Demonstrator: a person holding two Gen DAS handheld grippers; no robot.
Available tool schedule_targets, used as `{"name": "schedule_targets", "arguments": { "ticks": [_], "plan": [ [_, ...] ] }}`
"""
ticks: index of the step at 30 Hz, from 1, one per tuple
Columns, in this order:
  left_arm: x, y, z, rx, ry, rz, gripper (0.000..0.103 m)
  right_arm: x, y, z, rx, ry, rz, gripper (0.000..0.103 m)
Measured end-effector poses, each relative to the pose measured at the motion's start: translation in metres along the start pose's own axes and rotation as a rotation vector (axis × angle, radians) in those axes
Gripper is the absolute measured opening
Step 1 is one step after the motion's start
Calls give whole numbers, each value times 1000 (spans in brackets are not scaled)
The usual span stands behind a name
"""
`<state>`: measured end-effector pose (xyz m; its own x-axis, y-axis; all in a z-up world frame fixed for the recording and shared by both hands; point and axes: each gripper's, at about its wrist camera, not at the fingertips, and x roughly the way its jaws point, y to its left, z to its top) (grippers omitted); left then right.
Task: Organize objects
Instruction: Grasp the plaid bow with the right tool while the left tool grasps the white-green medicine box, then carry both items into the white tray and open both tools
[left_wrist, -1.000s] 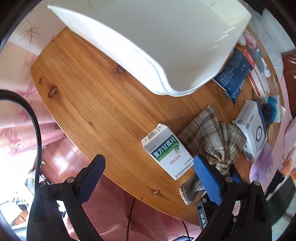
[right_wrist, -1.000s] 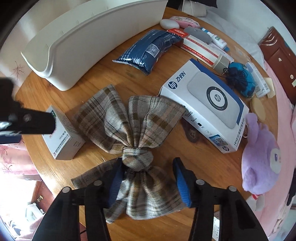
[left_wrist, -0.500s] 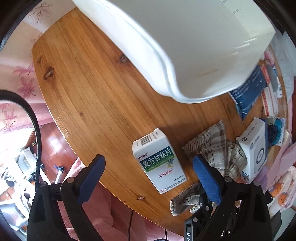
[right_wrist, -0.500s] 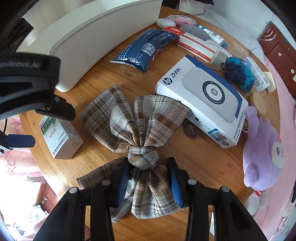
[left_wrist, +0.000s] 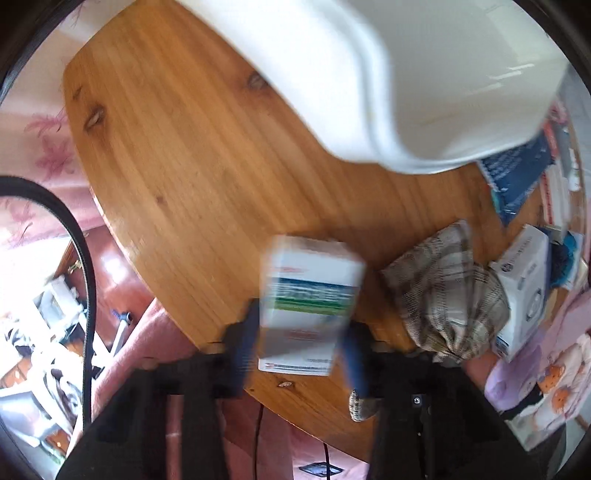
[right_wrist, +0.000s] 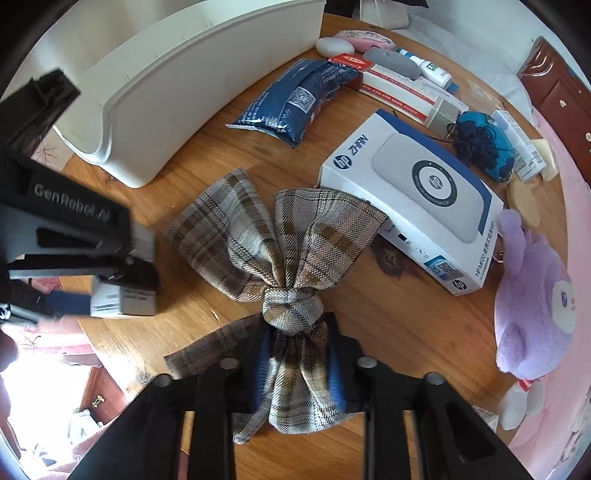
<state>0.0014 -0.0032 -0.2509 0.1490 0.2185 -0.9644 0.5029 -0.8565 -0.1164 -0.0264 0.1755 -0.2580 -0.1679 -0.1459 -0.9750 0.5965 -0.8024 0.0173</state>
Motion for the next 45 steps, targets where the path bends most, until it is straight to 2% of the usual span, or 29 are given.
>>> {"name": "schedule_targets", "arguments": {
  "ticks": [4,9,15,16,17,18,22,23,25,30,35,37,40,45],
  "plan": [
    [-16,-3,7,54,-7,-6,38,-6,-11,3,24,17,23,20],
    [-60,-9,0,218,-74,7,37,-36,-26,8,32,11,41,20],
    [-142,-11,-2,351,-268,12,37,-96,-39,26,23,-69,48,20],
    [-139,14,-12,374,-311,14,37,-85,-17,18,22,-88,47,20],
    [-136,34,-20,396,-349,11,37,-96,-14,20,20,-113,43,20],
    [-141,48,-25,421,-388,8,38,-93,5,25,18,-133,39,20],
    [-183,55,-41,516,-531,-3,38,-132,29,44,19,-251,36,20],
    [-191,56,-41,532,-559,-10,38,-153,35,39,23,-275,38,20],
    [-209,56,-36,572,-610,-31,38,-169,37,51,35,-317,48,20],
    [-239,46,-14,673,-644,-88,38,-208,56,84,79,-402,39,20],
    [-262,37,13,809,-702,-52,38,-230,82,115,139,-442,9,20],
    [-262,29,26,872,-726,-18,38,-231,94,130,156,-438,1,20],
    [-265,28,47,945,-724,-4,38,-222,110,154,192,-417,1,20],
    [-265,30,73,973,-697,-44,38,-196,127,182,257,-365,-1,20]
  ]
}}
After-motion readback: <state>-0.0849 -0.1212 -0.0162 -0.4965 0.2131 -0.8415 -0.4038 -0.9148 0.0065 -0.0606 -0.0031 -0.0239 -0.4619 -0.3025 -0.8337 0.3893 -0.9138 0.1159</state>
